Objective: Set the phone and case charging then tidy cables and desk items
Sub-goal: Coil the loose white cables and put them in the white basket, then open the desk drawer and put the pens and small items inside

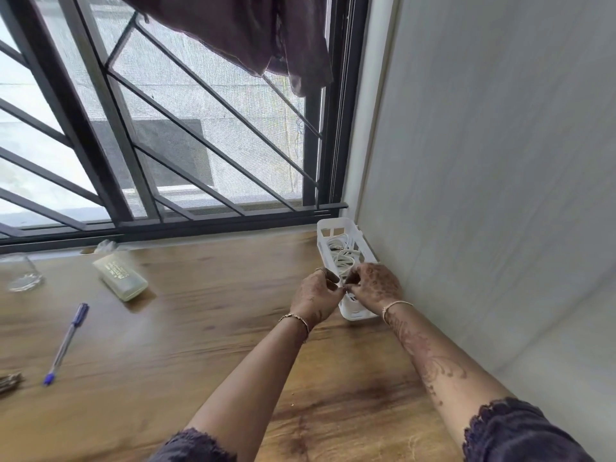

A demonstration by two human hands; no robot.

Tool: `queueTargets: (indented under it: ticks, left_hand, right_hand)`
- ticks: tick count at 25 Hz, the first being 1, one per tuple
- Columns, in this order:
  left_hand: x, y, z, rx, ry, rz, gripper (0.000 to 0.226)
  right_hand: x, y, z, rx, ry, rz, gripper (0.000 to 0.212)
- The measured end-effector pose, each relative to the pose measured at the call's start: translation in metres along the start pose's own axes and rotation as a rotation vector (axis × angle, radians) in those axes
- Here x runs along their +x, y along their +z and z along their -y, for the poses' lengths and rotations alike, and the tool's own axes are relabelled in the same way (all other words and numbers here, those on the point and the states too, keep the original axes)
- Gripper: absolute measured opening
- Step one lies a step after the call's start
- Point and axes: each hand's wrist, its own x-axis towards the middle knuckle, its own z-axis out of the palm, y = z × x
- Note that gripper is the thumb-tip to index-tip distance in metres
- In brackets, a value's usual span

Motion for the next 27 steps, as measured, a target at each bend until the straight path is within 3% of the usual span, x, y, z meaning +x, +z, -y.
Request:
queueTargets:
  ticks: [9,16,22,27]
  left_hand:
    - [0.002,-0.006,0.003,0.002,0.021,-0.043,0.023]
    - [-0.011,-0.037,0.019,-0.06,0.042,-0.072,0.02]
    - [-0.042,-0.112,0.084,-0.042,-0.024,-0.219,0.017]
    - [-0.087,-0.181,0.151,0.003,-0.122,-0.341,0.017]
  right_hand:
    - [-0.003,0.002,0.001,0.008,-0.052,0.061,0.023]
    - [-0.01,0.005,0.028,-0.013,-0.102,-0.192,0.026]
    - [-0.016,0.046,0.124,-0.011,-0.247,-0.193,0.036]
    - [-0.048,0.09,0.218,0.006,-0.368,-0.086,0.038]
